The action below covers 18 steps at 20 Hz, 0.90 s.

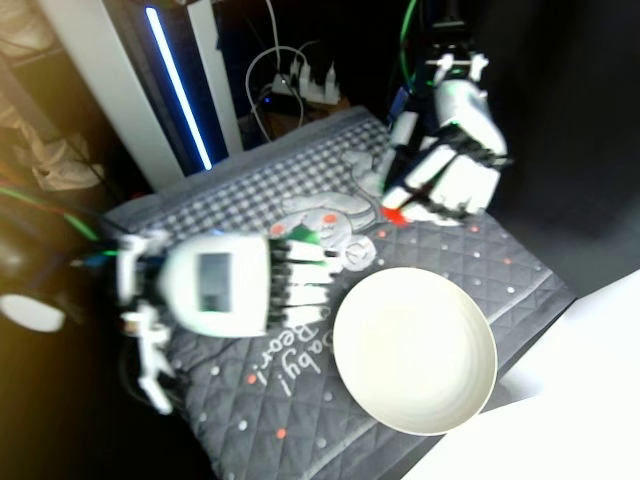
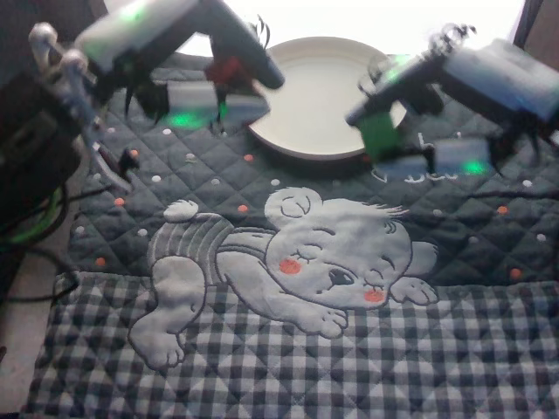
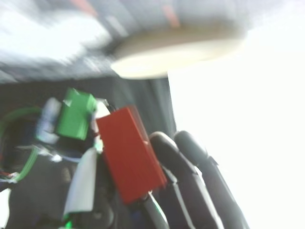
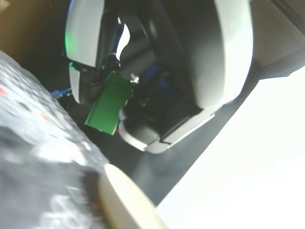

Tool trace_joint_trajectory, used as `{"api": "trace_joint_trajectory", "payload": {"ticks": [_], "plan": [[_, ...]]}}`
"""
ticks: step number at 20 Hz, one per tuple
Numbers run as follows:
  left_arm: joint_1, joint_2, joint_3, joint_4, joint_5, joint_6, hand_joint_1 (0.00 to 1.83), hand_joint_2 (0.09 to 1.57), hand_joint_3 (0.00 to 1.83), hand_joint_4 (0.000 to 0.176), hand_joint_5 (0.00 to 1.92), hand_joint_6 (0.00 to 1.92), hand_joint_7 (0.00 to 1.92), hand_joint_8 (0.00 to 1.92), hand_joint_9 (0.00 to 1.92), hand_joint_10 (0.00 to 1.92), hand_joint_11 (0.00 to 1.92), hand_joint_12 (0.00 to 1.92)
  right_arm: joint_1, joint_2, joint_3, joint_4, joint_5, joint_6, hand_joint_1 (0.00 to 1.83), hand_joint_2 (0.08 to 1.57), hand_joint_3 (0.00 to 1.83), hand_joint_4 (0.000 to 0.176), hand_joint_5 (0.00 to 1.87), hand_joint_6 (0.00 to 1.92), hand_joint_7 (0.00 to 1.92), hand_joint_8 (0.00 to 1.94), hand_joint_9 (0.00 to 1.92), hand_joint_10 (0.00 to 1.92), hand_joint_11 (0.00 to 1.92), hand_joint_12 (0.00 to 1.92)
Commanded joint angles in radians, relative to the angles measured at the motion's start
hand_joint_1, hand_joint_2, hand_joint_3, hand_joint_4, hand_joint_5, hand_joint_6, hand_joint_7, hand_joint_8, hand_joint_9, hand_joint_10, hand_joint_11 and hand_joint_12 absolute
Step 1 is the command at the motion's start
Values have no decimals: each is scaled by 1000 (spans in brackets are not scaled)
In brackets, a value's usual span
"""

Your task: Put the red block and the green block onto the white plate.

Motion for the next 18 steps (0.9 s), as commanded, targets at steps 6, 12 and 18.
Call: {"api": "trace_joint_trajectory", "payload": {"ticks": [6,12,18], "plan": [[-92,-146,197,-40,88,-6,1260,1097,4,0,949,1067,1068,770,947,697,718,1103,97,-81,159,67,-64,-24,1193,1032,1,0,1184,616,915,1747,969,1912,990,1921],[-62,-131,167,-44,93,-9,1061,915,0,0,491,0,675,1,714,11,165,1143,98,-82,125,70,-67,-33,864,949,0,143,143,0,215,14,175,56,3,692],[49,54,-45,-57,-109,-9,1073,891,0,36,354,0,410,0,501,0,80,1201,94,61,-35,39,44,-33,736,839,0,121,127,17,138,9,141,1,0,363]]}}
